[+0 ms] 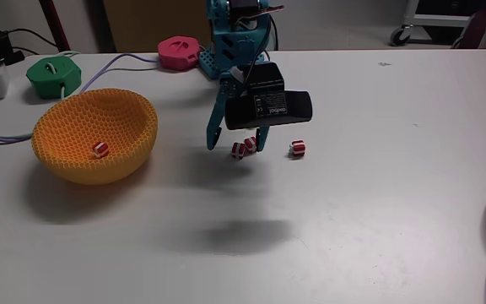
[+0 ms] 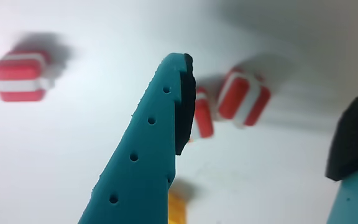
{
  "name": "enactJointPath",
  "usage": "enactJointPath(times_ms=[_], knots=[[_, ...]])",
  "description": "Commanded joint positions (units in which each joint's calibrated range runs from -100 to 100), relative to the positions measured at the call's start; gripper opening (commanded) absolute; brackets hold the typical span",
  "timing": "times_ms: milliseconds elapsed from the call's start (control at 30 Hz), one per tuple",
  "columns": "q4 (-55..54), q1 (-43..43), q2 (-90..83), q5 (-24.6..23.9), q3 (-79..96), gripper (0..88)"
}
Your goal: Place cube pieces into the yellow basket
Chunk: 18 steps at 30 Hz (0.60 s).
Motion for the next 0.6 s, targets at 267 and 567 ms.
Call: enactJointPath(times_ms=[267, 567], knots=[[-0.42, 2.89, -0.21, 1.71, 1.69, 31.7], [-2.42, 3.26, 0.64, 2.83, 4.48, 13.7]])
